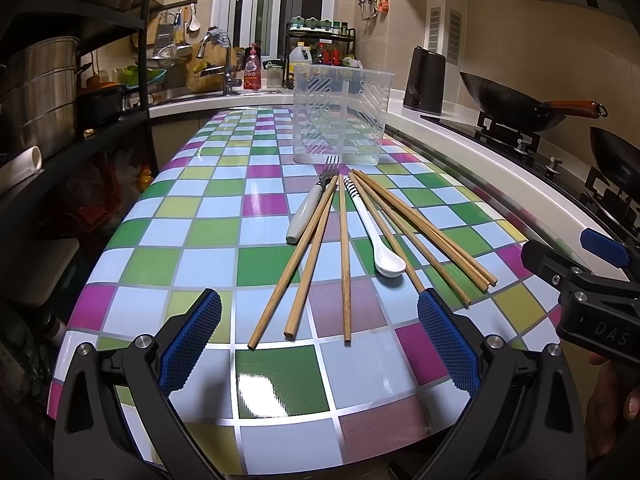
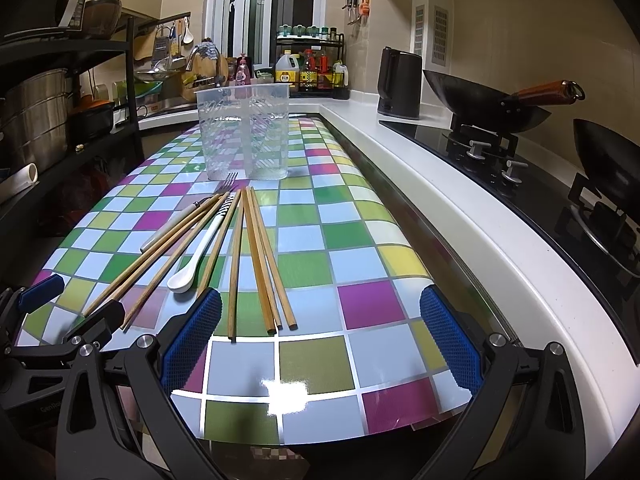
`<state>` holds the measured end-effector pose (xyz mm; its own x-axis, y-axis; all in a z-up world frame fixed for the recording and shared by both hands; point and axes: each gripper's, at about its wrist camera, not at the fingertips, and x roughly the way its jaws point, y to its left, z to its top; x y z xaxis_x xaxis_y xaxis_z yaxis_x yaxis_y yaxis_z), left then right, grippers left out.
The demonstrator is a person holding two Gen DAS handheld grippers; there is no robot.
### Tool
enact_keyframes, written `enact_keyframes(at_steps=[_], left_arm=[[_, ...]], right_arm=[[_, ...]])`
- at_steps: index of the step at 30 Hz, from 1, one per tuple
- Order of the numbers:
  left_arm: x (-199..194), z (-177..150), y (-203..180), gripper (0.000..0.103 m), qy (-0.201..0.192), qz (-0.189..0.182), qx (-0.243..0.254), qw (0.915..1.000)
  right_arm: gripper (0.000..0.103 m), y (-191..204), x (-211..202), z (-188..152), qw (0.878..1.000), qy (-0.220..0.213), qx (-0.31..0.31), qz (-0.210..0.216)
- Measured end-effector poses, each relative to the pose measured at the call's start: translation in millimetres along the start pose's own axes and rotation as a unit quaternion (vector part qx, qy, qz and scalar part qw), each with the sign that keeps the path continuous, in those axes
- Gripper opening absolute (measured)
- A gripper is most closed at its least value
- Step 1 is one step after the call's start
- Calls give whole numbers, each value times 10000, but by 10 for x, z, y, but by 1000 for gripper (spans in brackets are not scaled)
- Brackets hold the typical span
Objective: Organize utensils
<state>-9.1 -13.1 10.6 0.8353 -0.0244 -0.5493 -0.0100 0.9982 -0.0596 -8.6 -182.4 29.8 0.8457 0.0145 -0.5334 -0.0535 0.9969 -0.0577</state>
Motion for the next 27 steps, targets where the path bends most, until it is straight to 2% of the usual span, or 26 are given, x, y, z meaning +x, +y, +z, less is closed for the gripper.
enact_keyframes(at_steps=[21,23,27], left_arm=[[-8,23,-44,95,-29,-22,8,10000],[-12,35,-51,92,-39,1,13,10000],[3,47,-19,72,11,59,-44,10000]], right_arm=[[98,11,-16,14,10000,-36,-15,11],[98,2,-14,19,10000,-38,3,15],[97,-29,9,5,10000,-18,76,25]])
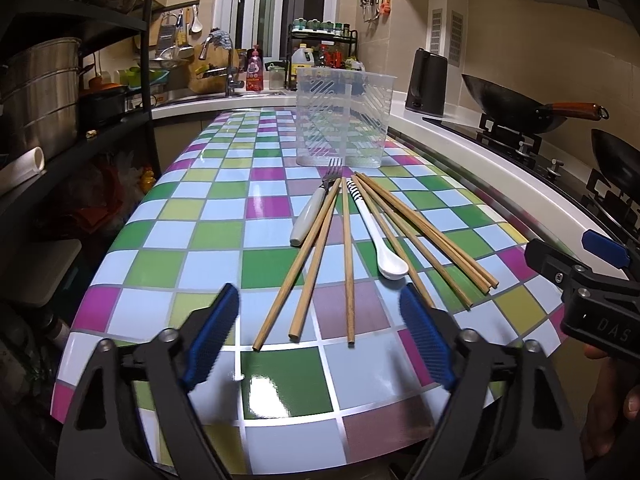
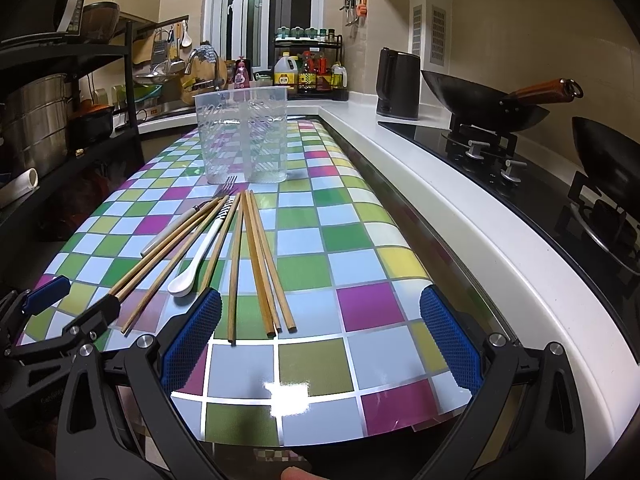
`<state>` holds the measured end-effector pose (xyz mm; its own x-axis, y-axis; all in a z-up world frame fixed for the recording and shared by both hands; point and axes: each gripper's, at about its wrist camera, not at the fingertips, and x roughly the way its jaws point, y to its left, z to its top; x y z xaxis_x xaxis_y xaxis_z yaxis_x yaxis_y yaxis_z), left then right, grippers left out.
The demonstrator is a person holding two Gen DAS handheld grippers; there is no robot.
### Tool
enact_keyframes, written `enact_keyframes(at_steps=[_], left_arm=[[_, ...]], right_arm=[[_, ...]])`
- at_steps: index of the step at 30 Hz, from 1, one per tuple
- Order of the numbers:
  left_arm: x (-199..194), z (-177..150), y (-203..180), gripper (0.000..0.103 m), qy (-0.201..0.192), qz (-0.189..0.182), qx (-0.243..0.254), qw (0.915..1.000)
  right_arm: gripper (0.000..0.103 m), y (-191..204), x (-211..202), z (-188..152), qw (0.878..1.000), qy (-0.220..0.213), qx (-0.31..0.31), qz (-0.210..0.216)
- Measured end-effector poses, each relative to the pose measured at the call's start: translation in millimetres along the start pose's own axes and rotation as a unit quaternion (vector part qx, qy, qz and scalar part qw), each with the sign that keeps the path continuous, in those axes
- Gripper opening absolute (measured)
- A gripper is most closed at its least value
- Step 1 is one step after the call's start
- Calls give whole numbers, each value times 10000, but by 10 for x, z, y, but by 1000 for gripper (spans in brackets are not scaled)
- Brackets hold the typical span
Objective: Organize utensils
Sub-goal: 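Close the left tool on a wooden chopstick while the right tool grasps another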
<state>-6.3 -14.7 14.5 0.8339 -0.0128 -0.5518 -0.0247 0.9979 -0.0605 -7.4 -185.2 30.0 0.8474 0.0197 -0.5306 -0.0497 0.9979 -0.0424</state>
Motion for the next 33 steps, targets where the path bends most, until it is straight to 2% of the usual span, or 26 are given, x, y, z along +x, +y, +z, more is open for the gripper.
enact_keyframes(at_steps=[3,5,6,8,10,13,18,20,23,26,30,33], left_arm=[[29,-22,74,60,99,-3,-90,9999],[64,-35,115,52,215,-23,-152,9997],[93,-38,124,45,288,-4,-152,9995],[124,-58,174,37,368,20,-212,9991],[136,-45,256,27,351,92,-348,9987],[163,-25,396,23,356,80,-597,9975],[286,-51,492,22,562,-55,-847,9948],[314,-63,460,22,604,-87,-758,9953],[332,-76,427,17,639,23,-608,9961],[324,-86,400,12,646,13,-523,9965],[312,-105,309,10,672,-154,-332,9971],[306,-109,313,9,686,-160,-310,9970]], right_arm=[[96,-38,25,2,10000,-15,48,1],[81,-94,78,4,9999,32,164,18],[78,-131,125,5,9996,103,256,21],[61,-190,219,2,9988,240,413,148],[52,-213,311,-5,9983,320,452,191],[43,-188,455,-9,9965,519,456,481],[42,-77,624,-37,9950,726,224,645],[38,-50,682,-68,9942,821,167,671],[33,-61,700,-100,9937,839,162,723],[22,-35,698,-107,9923,881,113,859],[21,88,665,-153,9910,911,-223,958],[19,80,663,-166,9910,931,-230,938]])
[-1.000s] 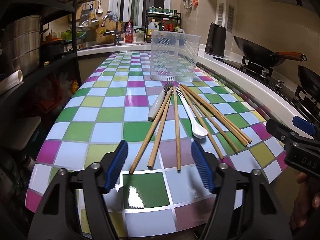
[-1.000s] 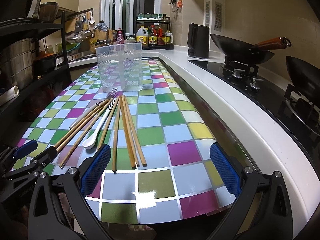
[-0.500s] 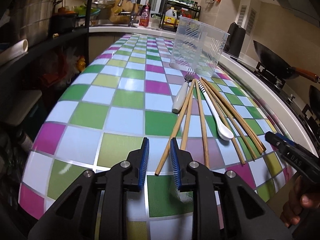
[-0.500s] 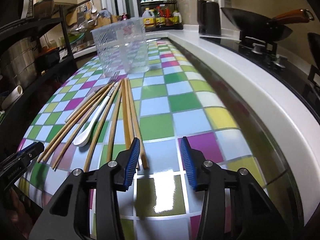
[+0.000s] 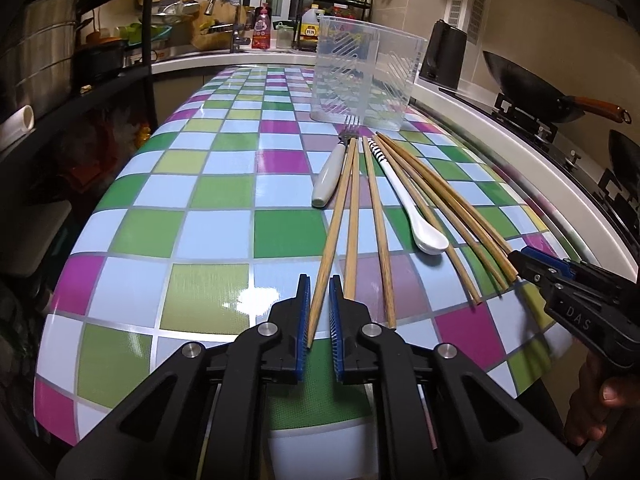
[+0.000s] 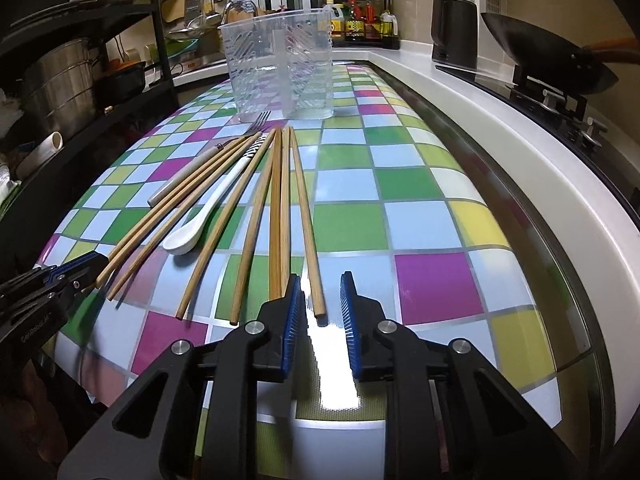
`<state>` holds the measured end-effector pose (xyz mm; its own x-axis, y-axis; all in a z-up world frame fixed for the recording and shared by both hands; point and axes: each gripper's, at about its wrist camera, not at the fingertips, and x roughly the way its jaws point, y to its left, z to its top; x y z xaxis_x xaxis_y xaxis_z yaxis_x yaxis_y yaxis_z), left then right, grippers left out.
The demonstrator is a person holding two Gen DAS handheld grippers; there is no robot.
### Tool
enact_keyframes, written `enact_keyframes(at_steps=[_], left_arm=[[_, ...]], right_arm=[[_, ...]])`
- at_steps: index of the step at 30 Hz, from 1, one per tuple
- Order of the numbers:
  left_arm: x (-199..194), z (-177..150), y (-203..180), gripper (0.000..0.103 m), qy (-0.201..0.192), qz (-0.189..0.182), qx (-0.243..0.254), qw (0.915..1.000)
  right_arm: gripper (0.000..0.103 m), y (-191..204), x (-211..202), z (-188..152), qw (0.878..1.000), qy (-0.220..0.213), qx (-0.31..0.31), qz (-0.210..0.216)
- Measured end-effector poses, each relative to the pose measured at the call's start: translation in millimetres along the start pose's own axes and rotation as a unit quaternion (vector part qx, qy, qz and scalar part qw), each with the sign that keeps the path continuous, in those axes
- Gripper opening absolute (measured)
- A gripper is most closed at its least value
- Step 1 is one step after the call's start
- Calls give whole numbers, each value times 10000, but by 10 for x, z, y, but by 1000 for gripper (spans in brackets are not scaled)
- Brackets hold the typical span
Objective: Organize utensils
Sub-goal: 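Close the left tool on a wooden chopstick while the right tool grasps another, then lift both held chopsticks and carry them over the clear container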
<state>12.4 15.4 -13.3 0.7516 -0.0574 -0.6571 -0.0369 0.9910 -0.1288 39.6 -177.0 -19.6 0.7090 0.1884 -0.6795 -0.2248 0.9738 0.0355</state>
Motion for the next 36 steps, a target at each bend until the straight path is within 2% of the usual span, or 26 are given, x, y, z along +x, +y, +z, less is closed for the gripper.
enact_keyframes(at_steps=[2,7,10,13,19,36], left_arm=[[-3,-11,-23,9,-12,51,78,10000],[-4,-21,-72,7,-47,153,279,9995],[-17,-20,-83,7,-81,132,311,9994],[-20,-31,-108,6,-106,146,372,9991],[1,-41,-154,6,-138,92,383,9991],[31,-52,-241,6,-324,161,488,9982]], right_arm=[[10,-34,-6,-2,10000,1,59,-28],[6,-63,-22,-13,10000,-29,69,-15],[6,-113,-74,-15,9992,-192,192,-292],[6,-182,-38,-25,9983,-126,344,-452],[10,-144,-27,-27,9988,-144,253,-381],[7,-148,48,69,9991,-258,229,-251]])
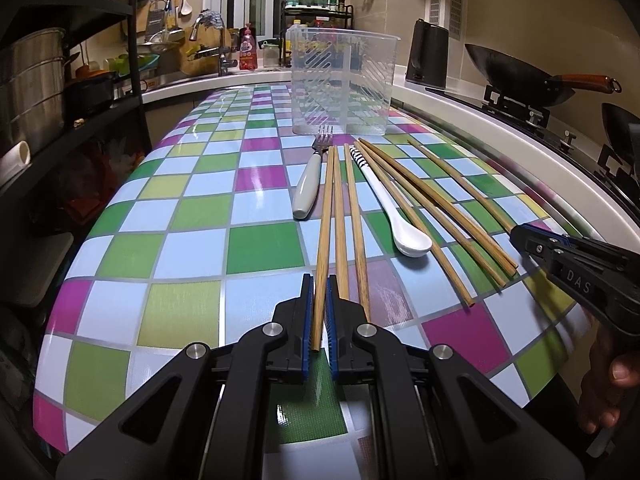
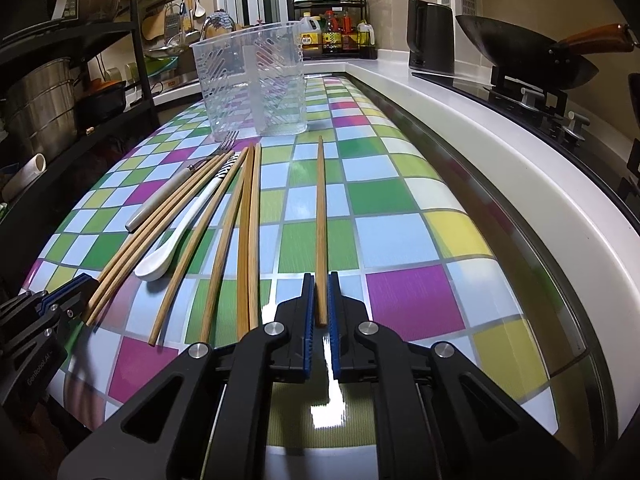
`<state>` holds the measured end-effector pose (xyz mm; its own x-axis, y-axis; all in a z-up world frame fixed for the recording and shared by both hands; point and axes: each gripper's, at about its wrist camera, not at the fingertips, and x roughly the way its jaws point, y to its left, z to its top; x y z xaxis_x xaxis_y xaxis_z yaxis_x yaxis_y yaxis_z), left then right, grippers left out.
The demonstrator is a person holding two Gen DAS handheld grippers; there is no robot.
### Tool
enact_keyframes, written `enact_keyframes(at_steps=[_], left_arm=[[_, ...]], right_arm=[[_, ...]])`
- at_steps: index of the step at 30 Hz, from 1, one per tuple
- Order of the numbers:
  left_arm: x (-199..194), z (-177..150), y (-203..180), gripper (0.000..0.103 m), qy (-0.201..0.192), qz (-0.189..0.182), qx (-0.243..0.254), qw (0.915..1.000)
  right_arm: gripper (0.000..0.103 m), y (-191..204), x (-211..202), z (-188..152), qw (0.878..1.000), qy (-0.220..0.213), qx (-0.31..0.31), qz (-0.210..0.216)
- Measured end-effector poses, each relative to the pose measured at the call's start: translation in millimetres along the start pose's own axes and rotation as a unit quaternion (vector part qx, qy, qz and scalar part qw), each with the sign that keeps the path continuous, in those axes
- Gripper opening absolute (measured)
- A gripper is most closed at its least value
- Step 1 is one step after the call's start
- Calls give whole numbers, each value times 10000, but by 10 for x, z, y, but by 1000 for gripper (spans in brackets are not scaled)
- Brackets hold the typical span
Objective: Organize utensils
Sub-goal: 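Lift both held chopsticks and carry them over the clear container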
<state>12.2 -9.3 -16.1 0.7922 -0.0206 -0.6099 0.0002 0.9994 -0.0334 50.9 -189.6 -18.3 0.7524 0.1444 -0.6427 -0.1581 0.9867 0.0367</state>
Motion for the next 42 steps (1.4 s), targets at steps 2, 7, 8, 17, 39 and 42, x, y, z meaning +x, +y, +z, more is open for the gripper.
enact_keyframes(at_steps=[2,7,8,17,39,42], left_arm=[[-6,-1,-5,6,-10,-2,51,10000],[-86,60,6,5,-200,-58,84,9997],[-96,76,9,5,-235,-60,96,9997],[-228,314,112,5,-663,-53,-31,9978],[-676,892,175,5,-1577,-76,82,9874],[-687,972,211,5,-1619,-66,55,9868]], right_arm=[[7,13,22,27,10000,32,-13,11],[7,-7,26,115,10000,91,-38,3],[7,-18,19,131,10000,89,-32,-7],[7,-5,-120,355,9997,-86,-228,-98],[7,90,-797,1068,9919,-1111,-607,-55],[7,93,-845,1158,9910,-1200,-587,8]])
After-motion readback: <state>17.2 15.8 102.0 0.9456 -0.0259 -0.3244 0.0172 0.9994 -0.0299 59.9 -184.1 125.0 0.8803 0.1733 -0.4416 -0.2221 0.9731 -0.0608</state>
